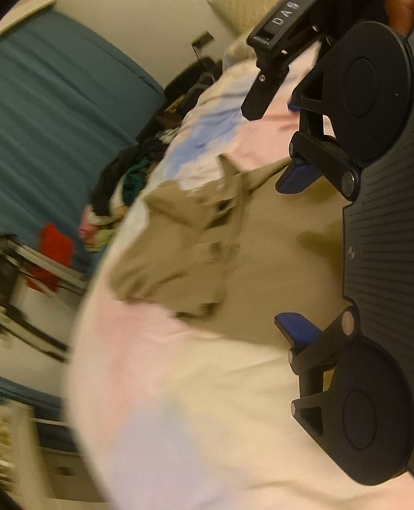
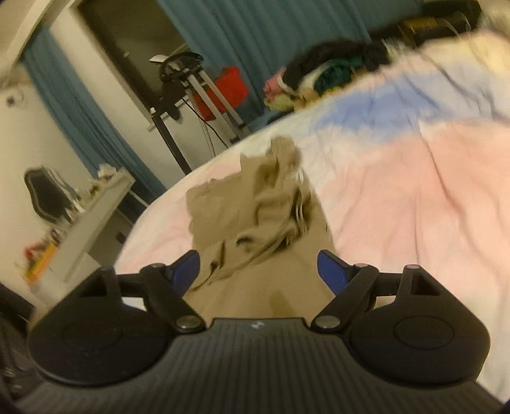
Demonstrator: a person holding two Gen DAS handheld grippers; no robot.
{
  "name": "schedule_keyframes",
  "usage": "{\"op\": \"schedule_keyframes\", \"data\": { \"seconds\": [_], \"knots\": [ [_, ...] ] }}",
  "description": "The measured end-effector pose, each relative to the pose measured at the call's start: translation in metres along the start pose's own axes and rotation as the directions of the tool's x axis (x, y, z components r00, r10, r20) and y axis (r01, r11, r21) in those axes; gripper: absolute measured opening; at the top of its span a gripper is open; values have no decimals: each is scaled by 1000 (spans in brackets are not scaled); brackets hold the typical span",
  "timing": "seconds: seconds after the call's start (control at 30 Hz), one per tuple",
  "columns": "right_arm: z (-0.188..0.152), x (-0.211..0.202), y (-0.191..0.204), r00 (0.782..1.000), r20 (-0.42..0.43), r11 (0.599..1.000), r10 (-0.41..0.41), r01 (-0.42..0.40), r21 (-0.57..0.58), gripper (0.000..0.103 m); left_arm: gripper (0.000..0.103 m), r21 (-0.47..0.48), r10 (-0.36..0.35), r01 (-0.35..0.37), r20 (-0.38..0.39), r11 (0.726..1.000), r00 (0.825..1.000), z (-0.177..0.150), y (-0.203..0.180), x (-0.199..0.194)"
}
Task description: Fold clothes
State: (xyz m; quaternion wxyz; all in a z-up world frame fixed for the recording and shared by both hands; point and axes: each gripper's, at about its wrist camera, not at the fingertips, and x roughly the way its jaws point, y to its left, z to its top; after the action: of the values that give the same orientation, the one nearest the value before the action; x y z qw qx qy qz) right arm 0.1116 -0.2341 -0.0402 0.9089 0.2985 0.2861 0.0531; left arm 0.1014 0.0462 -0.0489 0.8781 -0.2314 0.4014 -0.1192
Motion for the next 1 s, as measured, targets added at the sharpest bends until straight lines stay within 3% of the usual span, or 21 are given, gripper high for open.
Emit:
{"op": "schedule_keyframes", "data": {
  "seconds": [0.1,0.3,0.4,0.47,0.6,0.67,0.73,0.83,0.9,1.0],
  "knots": [
    [-18,-6,-13,997,-62,992,41,-33,124,83,83,-129,-93,82,-81,988,992,-12,18,6],
    [-51,12,-33,977,-155,931,148,-85,354,77,77,-296,-108,50,-181,954,978,-18,47,37],
    [-63,36,-44,971,-205,907,126,-29,421,71,73,-363,-101,37,-158,931,982,-18,57,41],
    [-70,46,-48,969,-216,896,117,-9,444,70,62,-392,-81,25,-127,920,989,-17,61,39],
    [-68,42,-56,987,-129,867,97,-20,499,68,45,-457,-38,-6,-87,890,996,-18,73,35],
    [-65,39,-63,995,-86,857,56,-4,516,60,38,-493,-36,-5,-74,870,997,-18,79,34],
    [-64,38,-72,997,-73,840,24,20,542,47,34,-492,-28,-5,-61,871,998,-16,79,33],
    [-65,38,-76,997,-75,824,13,32,565,42,27,-458,-21,1,-38,889,999,-12,72,31],
    [-64,37,-72,998,-70,836,4,35,548,37,21,-435,-18,6,-23,900,1000,-9,67,29],
    [-60,33,-70,999,-54,856,-8,35,515,19,14,-412,-27,25,1,911,1000,-5,63,24]
  ]
}}
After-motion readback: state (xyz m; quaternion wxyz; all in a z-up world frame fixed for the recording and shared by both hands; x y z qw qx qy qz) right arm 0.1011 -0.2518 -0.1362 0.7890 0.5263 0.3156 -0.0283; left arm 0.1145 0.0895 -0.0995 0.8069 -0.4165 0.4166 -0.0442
